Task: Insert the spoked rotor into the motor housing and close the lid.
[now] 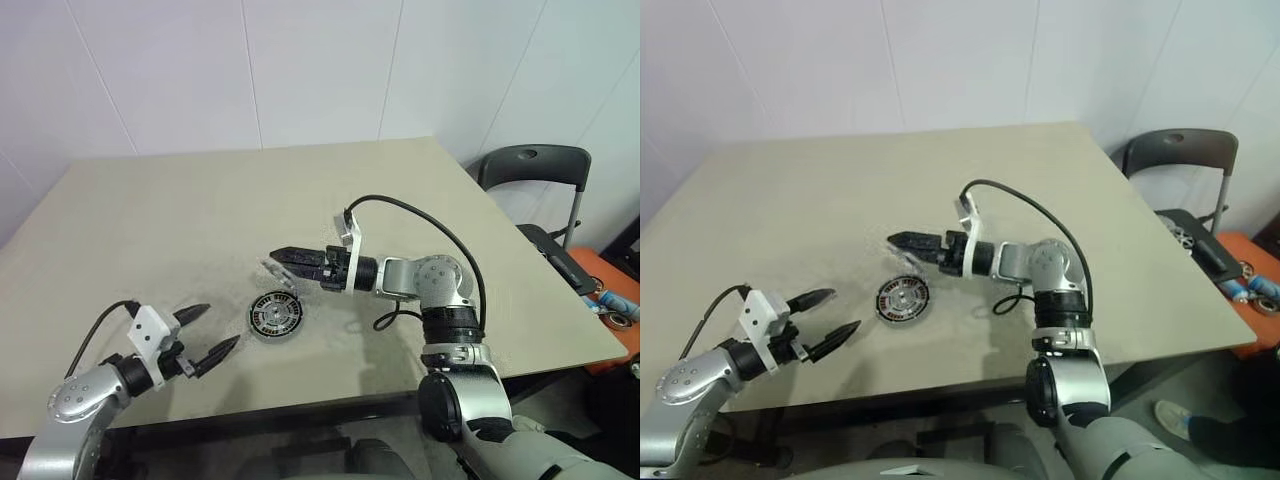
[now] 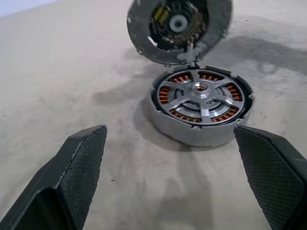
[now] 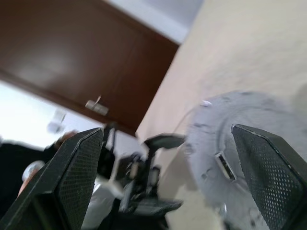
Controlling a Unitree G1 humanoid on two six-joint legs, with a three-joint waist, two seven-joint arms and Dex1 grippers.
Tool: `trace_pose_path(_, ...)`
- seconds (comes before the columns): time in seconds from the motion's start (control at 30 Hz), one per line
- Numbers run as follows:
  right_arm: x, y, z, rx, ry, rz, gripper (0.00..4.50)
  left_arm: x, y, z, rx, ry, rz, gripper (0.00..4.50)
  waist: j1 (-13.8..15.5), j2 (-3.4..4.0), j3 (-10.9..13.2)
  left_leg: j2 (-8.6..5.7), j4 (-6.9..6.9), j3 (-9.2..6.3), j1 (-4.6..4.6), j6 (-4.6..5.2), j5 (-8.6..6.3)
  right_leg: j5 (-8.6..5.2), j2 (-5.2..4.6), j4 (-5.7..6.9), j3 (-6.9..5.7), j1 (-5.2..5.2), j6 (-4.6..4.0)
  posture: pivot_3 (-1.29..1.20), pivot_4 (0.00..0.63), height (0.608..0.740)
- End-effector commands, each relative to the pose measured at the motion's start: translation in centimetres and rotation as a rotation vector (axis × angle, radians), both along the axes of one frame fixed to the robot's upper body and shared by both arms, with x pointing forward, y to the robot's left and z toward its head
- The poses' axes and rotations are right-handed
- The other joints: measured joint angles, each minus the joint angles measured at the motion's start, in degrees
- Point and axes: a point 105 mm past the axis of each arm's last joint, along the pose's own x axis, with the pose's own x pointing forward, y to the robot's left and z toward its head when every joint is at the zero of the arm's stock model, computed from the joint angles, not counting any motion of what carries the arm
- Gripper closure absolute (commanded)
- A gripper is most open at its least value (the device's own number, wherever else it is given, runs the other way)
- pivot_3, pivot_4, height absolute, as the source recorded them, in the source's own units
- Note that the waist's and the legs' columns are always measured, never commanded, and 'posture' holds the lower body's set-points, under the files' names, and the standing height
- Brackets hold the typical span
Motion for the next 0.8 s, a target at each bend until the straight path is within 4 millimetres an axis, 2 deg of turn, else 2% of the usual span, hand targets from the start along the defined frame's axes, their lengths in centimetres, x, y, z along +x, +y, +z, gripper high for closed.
trace_pose_path(0.03, -0.7, 0.0, 1.9, 0.039, -0.071, 0.046, 0.04, 0.1, 0.5, 0.9, 0.008, -0.041, 0.004, 0.00, 0.01, 0.00, 0.00, 0.00, 0.00, 0.00, 0.00, 0.00, 0.00, 0.00, 0.00, 0.00, 0.00, 0.00, 0.00, 0.00, 0.000, 0.740)
trace_pose_path(0.37, -0.8, 0.0, 1.7, -0.055, -0.172, 0.055, 0.04, -0.2, 0.3, 0.8, 0.005, -0.036, 0.002, 0.00, 0.01, 0.00, 0.00, 0.00, -0.01, 0.00, -0.02, 0.00, 0.00, 0.00, 0.00, -0.01, -0.01, -0.02, 0.00, 0.00, 0.000, 0.740)
trace_pose_path(0.63, -0.1, 0.2, 1.3, -0.224, -0.496, 0.034, 0.04, -0.4, 0.1, 0.6, 0.001, -0.028, -0.007, 0.00, 0.00, -0.01, 0.01, 0.00, -0.01, 0.00, -0.02, 0.00, 0.00, -0.01, 0.01, -0.03, -0.01, -0.02, 0.01, 0.00, 0.000, 0.740)
trace_pose_path(0.8, 0.2, 0.8, 0.1, -0.366, -0.677, 0.051, 0.04, -0.5, 0.0, 0.6, -0.002, -0.023, -0.008, 0.00, 0.03, -0.02, 0.01, 0.00, -0.01, 0.00, -0.02, 0.00, 0.00, -0.01, 0.01, -0.04, -0.02, -0.03, 0.01, 0.00, 0.000, 0.740)
